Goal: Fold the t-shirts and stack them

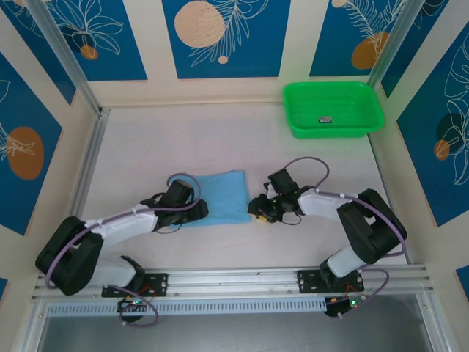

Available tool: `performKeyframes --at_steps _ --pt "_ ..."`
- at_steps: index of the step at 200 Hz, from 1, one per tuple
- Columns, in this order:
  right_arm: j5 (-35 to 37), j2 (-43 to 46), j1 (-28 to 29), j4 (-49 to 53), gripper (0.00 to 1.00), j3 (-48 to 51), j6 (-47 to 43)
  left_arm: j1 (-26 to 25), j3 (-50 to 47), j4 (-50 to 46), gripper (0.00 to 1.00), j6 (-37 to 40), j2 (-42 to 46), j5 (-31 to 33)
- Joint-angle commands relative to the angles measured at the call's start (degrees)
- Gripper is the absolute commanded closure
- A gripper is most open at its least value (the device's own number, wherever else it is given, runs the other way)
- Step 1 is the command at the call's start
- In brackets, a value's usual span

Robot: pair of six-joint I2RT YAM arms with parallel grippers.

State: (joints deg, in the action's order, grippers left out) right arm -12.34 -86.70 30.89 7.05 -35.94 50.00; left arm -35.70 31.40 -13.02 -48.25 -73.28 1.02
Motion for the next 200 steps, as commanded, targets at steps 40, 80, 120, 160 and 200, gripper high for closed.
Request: performKeyframes --at_steps 40,80,120,160,200 --pt "4.8 3.3 0.1 10.3 0.59 -13.5 -1.8 5.3 16.0 -23.1 0.20 5.2 6.1 9.6" --pt "2.0 -12.6 2.1 11.7 0.78 -31.1 -2.8 13.0 21.7 -17.2 0.67 7.0 -5.2 6.3" --pt "-3.6 -28.3 1.7 13.2 0.84 -45.1 -3.7 18.0 24.1 -13.3 0.67 10.1 -15.9 7.5" --pt "-5.8 -36.2 -1.0 14.2 0.84 -50.2 -3.1 24.8 24.0 -10.7 0.66 10.1 -23.5 6.2" --pt "-7.9 -38.4 -3.5 13.2 0.85 -49.6 -3.0 28.2 22.5 -8.6 0.63 8.4 -25.1 1.8"
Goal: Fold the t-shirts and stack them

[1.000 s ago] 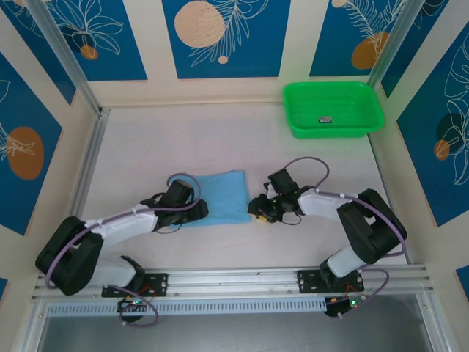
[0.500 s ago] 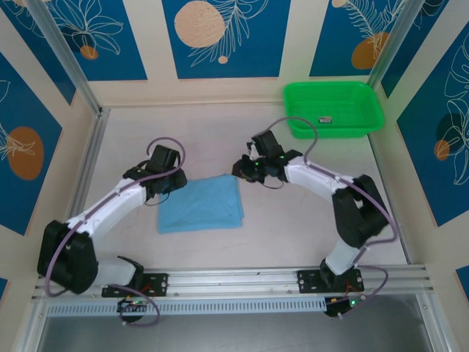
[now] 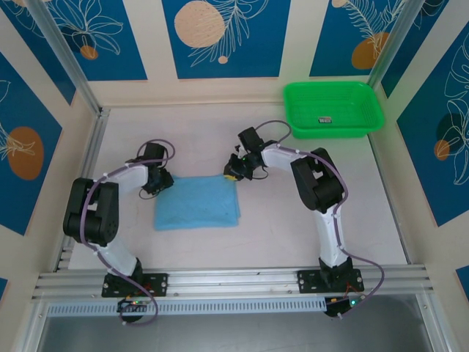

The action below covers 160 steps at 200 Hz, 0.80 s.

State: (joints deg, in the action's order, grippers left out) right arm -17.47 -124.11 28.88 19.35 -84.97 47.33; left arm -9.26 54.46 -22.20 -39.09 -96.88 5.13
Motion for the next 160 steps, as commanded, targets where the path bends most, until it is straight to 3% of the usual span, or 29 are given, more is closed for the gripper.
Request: performKeyframes --at_steps 1,17,32,48,67,88,107,131,160 --pt "-2.8 -1.0 -1.6 0.9 0.85 -0.7 -0.4 1.8 -0.5 0.5 0.63 -0.7 -1.4 -2.3" --pt "-4.9 0.0 -2.0 1.3 0.85 -1.7 -0.8 1.8 0.1 -0.1 0.53 -0.5 0.3 -3.4" --pt "-6.0 3.0 -2.0 1.2 0.82 -2.1 -1.1 1.8 0.8 -1.5 0.30 -0.5 3.6 -3.8" --pt "-4.8 8.2 -1.8 0.7 0.70 -0.5 -2.5 1.8 1.6 -4.8 0.13 -0.1 7.7 -1.0" --pt "-1.6 17.1 -1.7 -1.1 0.56 5.4 -5.0 1.9 0.9 -8.4 0.07 0.3 10.7 4.3" --pt "-1.7 28.7 -2.1 -8.1 0.40 17.3 -6.2 1.8 -1.3 -9.7 0.07 2.2 10.8 4.6" --pt "0.0 38.7 -2.1 -12.9 0.32 28.5 -7.3 1.9 -4.8 -8.2 0.13 3.7 10.9 4.1" --pt "1.3 48.5 -2.4 -18.6 0.28 40.3 -8.0 2.3 -7.6 -2.8 0.27 5.2 9.1 1.4" --pt "0.7 54.6 -3.9 -20.7 0.27 46.2 -8.4 2.9 -4.9 0.1 0.41 6.3 3.0 -0.1"
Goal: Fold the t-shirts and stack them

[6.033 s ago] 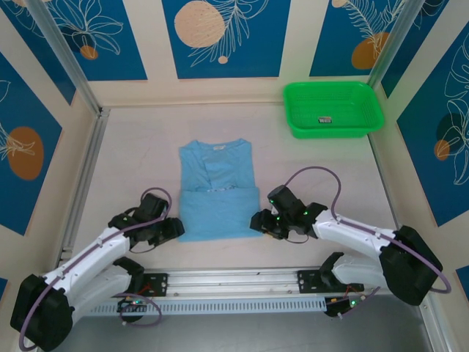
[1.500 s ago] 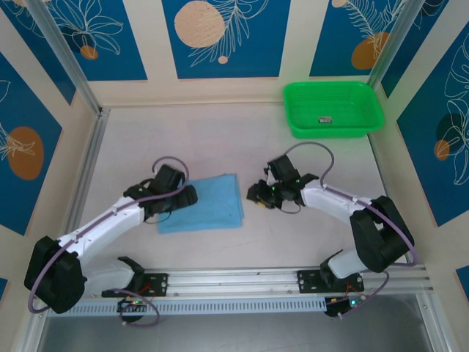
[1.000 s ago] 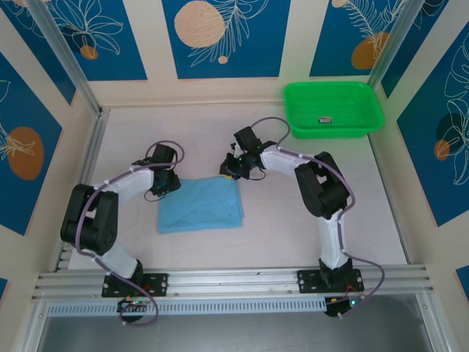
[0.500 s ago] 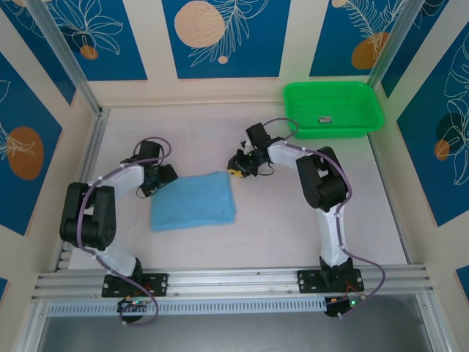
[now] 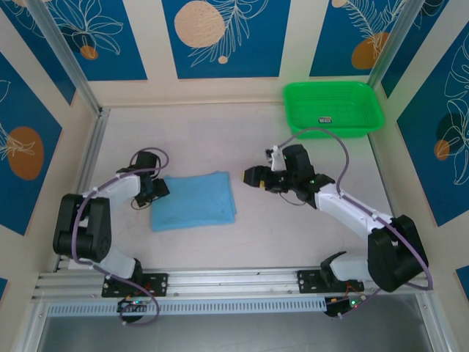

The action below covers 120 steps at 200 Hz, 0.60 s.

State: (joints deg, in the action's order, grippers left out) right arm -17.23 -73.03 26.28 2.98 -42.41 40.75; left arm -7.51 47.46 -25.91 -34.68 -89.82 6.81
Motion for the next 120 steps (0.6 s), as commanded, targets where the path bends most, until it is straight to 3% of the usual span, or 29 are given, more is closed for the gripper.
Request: performKeyframes --at_steps 1,22,46,95,120 --pt "0.4 3.6 -1.3 -4.4 0.27 3.7 -1.9 1.2 2.3 3.8 0.42 1.9 -4.2 -1.9" --pt "1.2 6.2 -2.1 -5.8 0.27 5.6 -2.1 1.5 7.0 4.2 0.59 1.0 -8.2 -5.3" --pt "0.5 7.5 -3.5 -9.5 0.27 8.7 0.5 1.5 16.4 1.7 0.79 0.3 -15.1 -3.7" --pt "1.0 8.6 -6.8 -10.8 0.27 11.3 3.0 2.6 45.9 -8.8 0.93 4.4 -32.9 0.8" --pt "1.5 9.9 -7.5 -10.8 0.28 12.1 3.4 5.0 63.3 -15.9 0.94 8.3 -42.7 1.3"
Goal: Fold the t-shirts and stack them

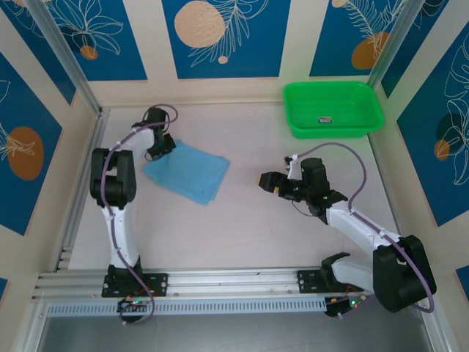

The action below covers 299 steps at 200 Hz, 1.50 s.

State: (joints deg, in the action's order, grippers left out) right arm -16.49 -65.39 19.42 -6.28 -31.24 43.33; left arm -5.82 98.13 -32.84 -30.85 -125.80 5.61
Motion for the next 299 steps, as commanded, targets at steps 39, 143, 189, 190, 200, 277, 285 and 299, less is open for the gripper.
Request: performKeyframes --at_steps 39,143,189,190,200,277,285,299 --pt "3.6 5.6 -0.6 -1.5 0.28 2.6 1.1 7.7 29.8 -13.6 0.94 12.2 -17.0 4.1" --pt "6.0 5.4 1.0 -4.4 0.28 4.5 2.5 15.9 53.3 -12.0 0.89 22.8 -27.8 2.2" --pt "6.7 4.6 1.1 -4.2 0.28 4.1 1.7 18.2 54.6 -9.4 0.86 22.4 -30.8 2.8" --pt "6.7 4.6 1.1 -4.2 0.28 4.1 1.7 18.2 54.6 -9.4 0.86 22.3 -30.8 2.8" --pt "6.9 4.4 1.1 -4.2 0.28 4.1 1.5 18.8 54.6 -9.0 0.86 22.4 -31.4 3.2" --pt "7.0 3.0 1.2 -4.1 0.28 3.6 0.7 20.3 56.0 -5.5 0.40 22.4 -31.9 6.0" --pt "6.8 3.0 1.2 -4.3 0.28 3.7 0.6 20.2 56.4 -5.4 0.31 22.3 -31.1 6.6" --pt "6.7 2.9 1.2 -4.0 0.28 3.5 0.6 20.1 56.4 -5.6 0.15 21.6 -28.8 8.5"
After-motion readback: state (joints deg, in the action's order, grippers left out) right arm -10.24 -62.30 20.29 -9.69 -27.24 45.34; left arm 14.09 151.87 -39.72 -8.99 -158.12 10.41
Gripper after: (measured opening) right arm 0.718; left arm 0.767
